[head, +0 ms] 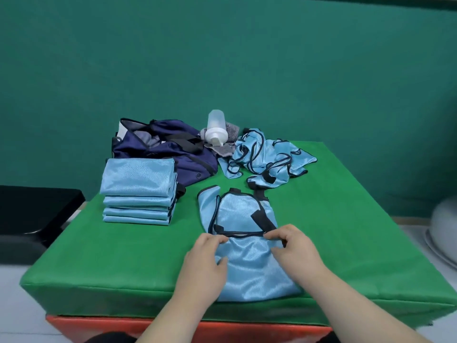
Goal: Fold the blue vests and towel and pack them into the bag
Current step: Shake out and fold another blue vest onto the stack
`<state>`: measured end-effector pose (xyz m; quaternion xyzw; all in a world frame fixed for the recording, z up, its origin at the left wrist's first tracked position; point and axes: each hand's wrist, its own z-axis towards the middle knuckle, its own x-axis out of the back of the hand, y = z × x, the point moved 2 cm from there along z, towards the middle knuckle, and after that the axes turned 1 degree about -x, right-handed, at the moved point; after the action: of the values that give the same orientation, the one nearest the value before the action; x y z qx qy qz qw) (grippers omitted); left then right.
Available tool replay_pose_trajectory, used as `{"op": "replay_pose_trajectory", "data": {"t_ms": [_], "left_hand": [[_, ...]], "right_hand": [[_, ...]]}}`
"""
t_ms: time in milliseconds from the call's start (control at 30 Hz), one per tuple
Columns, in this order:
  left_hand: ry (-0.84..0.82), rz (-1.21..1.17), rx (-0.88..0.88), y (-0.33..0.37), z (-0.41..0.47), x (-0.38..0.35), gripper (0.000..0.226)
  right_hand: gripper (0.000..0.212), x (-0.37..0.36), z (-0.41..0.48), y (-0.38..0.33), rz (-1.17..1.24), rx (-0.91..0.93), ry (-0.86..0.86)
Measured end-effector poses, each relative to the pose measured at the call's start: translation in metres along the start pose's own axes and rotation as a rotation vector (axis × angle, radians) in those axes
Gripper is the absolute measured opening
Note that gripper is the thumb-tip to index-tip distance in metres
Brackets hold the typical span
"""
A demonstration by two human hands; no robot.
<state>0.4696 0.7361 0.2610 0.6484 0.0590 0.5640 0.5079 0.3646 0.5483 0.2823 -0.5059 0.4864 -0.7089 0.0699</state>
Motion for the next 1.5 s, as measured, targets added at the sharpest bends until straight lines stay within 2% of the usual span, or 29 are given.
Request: {"op": "replay_pose_trajectory", "data": {"t_ms": [100, 200, 333, 467, 567, 767, 933, 1100, 1200, 1333, 1500], "left_hand": [[-0.055, 0.019, 0.023, -0.011, -0.001, -0.006, 0.036], [-0.041, -0.011, 0.026, -0.016, 0.007, -0.006, 0.032], [0.014, -0.051, 0.026, -0.012, 0.02, 0.0, 0.007], [0.074, -0.119, 0.089, -0.017, 0.036, 0.012, 0.009], [0.09, -0.13, 0.146, -0.025, 0.048, 0.019, 0.009], [0.128, -0.184, 0.17, -0.037, 0.063, 0.025, 0.007], [0.15, -0.216, 0.182, -0.046, 0.074, 0.03, 0.013], [0.152, -0.228, 0.193, -0.049, 0.081, 0.029, 0.01], [0.149, -0.236, 0.205, -0.048, 0.083, 0.027, 0.008], [0.153, -0.235, 0.218, -0.045, 0.086, 0.025, 0.008], [0.168, -0.258, 0.21, -0.043, 0.087, 0.023, 0.01]], "right_hand": [[0.036, -0.01, 0.0, 0.012, -0.118, -0.004, -0.059], [0.035, -0.015, 0.0, 0.017, -0.168, -0.005, -0.057], [0.031, -0.01, 0.004, 0.01, -0.286, 0.004, -0.04], [0.025, -0.008, 0.021, -0.012, -0.26, 0.063, 0.05], [0.02, -0.019, 0.044, -0.036, -0.299, 0.134, 0.004], [0.015, -0.062, 0.102, -0.078, -0.274, 0.075, -0.074], [0.009, -0.087, 0.143, -0.094, -0.407, 0.037, -0.011], [0.018, -0.106, 0.164, -0.097, -0.458, -0.033, -0.015], [0.009, -0.114, 0.169, -0.099, -0.482, -0.037, -0.031], [0.013, -0.113, 0.171, -0.102, -0.359, -0.032, -0.016], [0.017, -0.088, 0.156, -0.11, 0.036, -0.018, 0.107]]}}
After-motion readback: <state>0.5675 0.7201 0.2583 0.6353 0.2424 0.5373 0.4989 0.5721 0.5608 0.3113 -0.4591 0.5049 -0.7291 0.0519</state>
